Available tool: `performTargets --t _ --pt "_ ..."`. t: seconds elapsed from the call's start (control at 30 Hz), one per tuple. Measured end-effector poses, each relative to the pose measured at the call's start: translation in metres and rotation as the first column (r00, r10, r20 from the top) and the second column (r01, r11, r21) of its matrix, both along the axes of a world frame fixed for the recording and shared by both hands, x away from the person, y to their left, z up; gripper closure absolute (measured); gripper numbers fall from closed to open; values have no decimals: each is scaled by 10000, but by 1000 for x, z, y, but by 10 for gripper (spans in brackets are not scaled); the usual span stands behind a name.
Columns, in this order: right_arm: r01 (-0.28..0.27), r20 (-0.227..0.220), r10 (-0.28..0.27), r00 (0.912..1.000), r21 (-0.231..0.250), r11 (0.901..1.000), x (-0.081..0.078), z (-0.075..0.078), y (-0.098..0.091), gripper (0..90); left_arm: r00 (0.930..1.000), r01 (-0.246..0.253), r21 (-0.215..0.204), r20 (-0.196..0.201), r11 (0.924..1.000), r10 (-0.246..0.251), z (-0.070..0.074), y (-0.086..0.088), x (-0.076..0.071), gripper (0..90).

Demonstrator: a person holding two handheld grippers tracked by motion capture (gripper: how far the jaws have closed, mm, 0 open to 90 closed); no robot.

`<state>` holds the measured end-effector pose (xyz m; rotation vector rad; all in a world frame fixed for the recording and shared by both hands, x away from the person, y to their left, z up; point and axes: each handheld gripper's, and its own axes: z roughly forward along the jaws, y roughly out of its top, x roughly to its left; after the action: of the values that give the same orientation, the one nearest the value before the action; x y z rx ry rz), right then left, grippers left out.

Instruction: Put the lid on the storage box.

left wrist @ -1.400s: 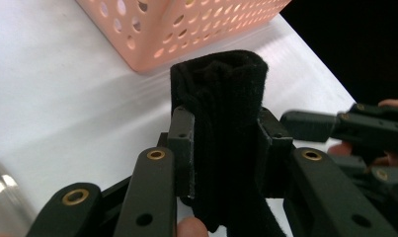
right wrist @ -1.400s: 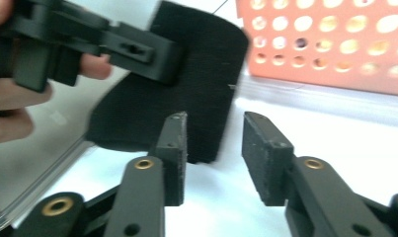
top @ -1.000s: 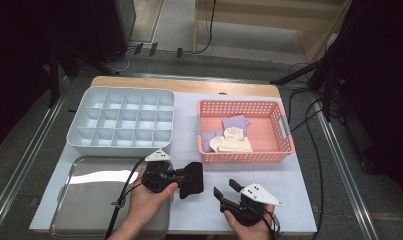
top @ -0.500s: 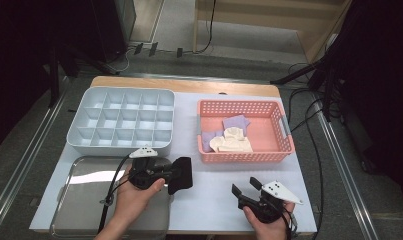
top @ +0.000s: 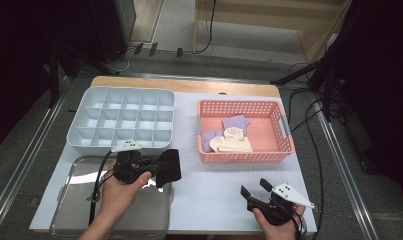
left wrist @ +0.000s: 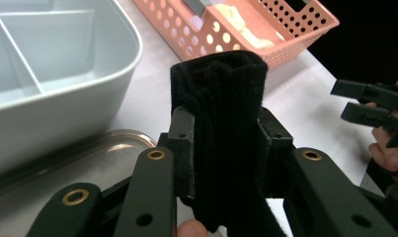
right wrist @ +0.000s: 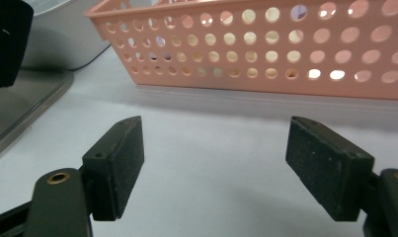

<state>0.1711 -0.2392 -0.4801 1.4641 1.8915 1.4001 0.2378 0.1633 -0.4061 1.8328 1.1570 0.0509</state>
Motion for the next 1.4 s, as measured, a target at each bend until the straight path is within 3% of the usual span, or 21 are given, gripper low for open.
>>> performTargets --t 0.73,0.9,1.4 --pt "-113 -205 108 9997 -226 9997 0 -7 11 203 9980 -523 -486 343 9974 540 20 24 13 677" --pt "-197 -204 194 9996 -186 9996 -1 -9 13 203 9967 -700 -670 357 9953 725 24 28 19 677" --pt "-146 -300 139 9995 -237 9996 0 -11 13 204 9906 -1161 -708 645 9907 1207 38 35 43 676"
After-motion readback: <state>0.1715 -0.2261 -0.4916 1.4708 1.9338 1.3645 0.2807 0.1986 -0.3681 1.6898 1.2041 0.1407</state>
